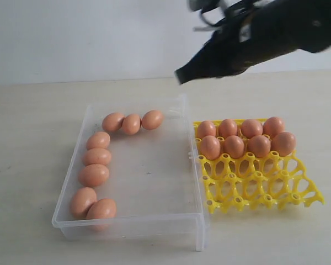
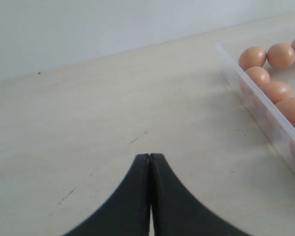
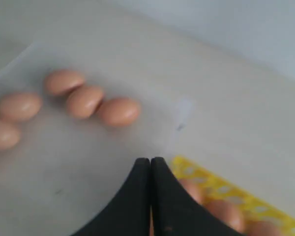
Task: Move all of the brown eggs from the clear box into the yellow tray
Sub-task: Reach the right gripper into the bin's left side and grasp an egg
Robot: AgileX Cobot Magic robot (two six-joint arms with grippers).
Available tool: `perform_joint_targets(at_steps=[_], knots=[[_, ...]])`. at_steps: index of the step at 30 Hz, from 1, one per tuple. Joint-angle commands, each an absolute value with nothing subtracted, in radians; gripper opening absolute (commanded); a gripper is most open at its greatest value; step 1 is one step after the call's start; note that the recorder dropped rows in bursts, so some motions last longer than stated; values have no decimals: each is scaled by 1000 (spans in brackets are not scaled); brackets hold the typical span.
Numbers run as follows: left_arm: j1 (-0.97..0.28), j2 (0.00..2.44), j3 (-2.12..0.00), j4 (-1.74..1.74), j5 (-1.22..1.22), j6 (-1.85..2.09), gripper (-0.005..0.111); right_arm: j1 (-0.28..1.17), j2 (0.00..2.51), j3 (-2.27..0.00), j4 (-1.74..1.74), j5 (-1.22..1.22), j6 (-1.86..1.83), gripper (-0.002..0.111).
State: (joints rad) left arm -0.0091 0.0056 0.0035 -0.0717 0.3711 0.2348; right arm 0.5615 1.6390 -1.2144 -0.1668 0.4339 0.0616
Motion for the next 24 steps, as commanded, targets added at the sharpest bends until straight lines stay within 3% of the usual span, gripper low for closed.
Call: perform_joint_targets(at_steps=[1, 4, 7, 14, 19, 24], knots=[[-10, 0, 0, -73, 364, 235, 0, 677, 1860, -1428, 190, 823, -428, 0], [-10, 0, 0, -73, 364, 235, 0, 727, 2002, -1574, 206, 986, -465, 2], [-10, 0, 0, -73, 364, 235, 0, 761, 2102, -1674, 192, 1054, -711, 12], [-10, 0, 0, -73, 364, 235, 0, 797, 2206, -1722, 183, 912, -1052, 55], [-10, 0, 0, -73, 364, 235, 0, 802, 2232, -1722, 197, 715, -1054, 56], [-10, 0, 0, -73, 364, 235, 0, 802, 2260, -1722, 223, 678, -1054, 56]])
